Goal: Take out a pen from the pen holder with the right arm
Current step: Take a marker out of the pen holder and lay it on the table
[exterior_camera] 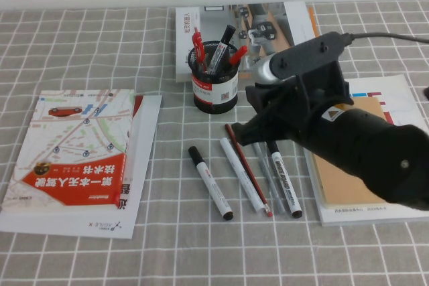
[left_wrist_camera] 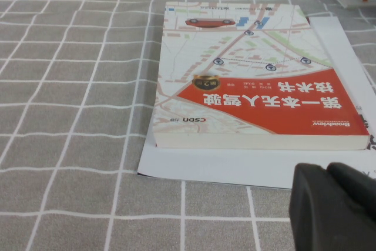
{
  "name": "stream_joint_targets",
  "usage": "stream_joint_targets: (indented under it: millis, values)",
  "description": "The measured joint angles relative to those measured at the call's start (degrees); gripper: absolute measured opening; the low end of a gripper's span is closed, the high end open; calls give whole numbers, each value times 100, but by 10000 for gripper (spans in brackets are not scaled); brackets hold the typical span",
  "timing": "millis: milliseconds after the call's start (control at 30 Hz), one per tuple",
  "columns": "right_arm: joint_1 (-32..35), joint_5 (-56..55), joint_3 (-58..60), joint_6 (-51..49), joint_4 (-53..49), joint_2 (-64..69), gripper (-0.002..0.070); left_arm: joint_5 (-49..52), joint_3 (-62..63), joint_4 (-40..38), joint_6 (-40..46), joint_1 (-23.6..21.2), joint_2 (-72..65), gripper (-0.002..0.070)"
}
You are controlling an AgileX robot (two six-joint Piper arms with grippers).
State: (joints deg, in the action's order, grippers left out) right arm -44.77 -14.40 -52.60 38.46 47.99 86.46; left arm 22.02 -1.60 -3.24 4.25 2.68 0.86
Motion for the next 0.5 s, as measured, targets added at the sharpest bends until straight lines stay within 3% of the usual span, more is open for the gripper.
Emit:
stream_joint_targets:
  millis: [100, 233, 267, 500]
  values:
    - [0, -404, -12, -755, -990, 142, 113, 0, 0, 0, 0, 0, 0, -4]
    - [0, -1133, -12, -2026, -2167, 384, 293, 0, 0, 0, 0, 0, 0, -4]
    - [114, -3496, -12, -2789, -2648, 1566, 426, 0, 0, 0, 0, 0, 0, -4]
    - [253, -4195, -184, -3122, -2865, 2242, 424, 0, 0, 0, 0, 0, 0, -4]
